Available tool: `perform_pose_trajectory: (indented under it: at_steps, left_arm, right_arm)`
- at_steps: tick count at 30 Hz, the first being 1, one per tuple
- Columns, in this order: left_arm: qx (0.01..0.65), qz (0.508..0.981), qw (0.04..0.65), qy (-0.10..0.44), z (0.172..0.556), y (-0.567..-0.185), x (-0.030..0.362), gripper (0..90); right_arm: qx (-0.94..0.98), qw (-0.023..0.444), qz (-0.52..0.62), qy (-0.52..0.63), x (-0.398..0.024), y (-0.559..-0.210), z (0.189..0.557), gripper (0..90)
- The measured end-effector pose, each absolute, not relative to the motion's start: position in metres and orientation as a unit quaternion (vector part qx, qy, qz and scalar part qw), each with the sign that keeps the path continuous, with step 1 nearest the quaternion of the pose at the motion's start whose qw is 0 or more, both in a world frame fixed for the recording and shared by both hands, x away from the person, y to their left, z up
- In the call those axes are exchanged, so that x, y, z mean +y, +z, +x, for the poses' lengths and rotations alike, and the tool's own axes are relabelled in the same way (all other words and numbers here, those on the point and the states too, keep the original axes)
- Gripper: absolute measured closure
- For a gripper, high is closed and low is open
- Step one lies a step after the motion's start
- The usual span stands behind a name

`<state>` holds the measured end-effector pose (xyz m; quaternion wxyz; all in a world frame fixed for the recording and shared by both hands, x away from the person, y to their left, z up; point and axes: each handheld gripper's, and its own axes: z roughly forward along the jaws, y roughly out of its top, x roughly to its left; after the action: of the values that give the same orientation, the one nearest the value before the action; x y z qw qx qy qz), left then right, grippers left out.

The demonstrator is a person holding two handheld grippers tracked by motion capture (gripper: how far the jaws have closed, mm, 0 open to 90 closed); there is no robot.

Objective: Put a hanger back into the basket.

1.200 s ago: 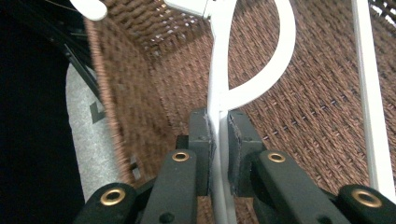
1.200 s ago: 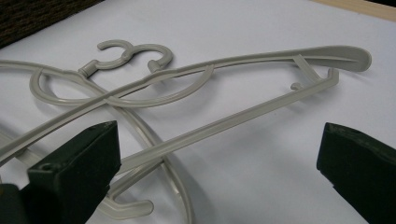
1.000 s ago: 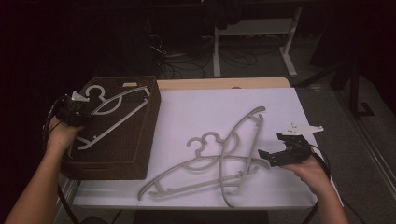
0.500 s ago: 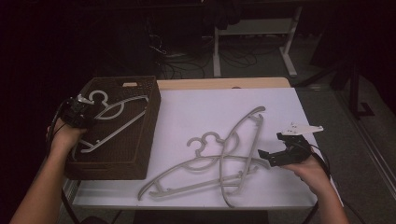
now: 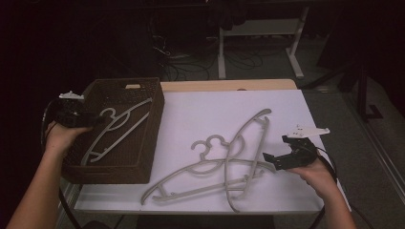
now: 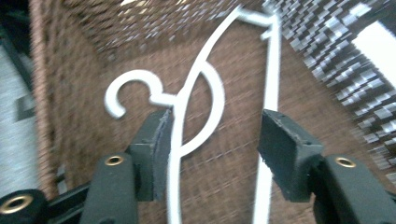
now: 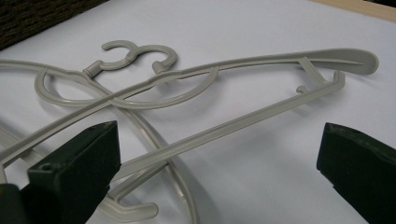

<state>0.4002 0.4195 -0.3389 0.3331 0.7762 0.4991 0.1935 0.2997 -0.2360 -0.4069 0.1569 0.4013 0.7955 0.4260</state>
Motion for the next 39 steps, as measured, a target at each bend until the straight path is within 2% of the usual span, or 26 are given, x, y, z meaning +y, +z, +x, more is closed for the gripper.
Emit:
perform_pose_trajectory:
  at_steps: [7, 14, 27, 39]
  left_arm:
    - [0.478, 0.769, 0.391, 0.165, 0.392, -0.325, 0.398, 30.6]
    - [0.451, 0.772, 0.423, 0.145, 0.386, -0.313, 0.366, 22.6]
    - [0.393, 0.795, 0.446, 0.116, 0.377, -0.305, 0.295, 18.8]
    - [0.338, 0.819, 0.456, 0.079, 0.361, -0.319, 0.204, 20.1]
  right_arm:
    - [0.795, 0.158, 0.401, 0.426, -0.236, -0.406, 0.3, 0.0]
    - [0.795, 0.157, 0.401, 0.428, -0.238, -0.407, 0.301, 0.0]
    - [0.797, 0.157, 0.397, 0.426, -0.236, -0.407, 0.301, 0.0]
    - [0.802, 0.154, 0.392, 0.423, -0.234, -0.409, 0.303, 0.0]
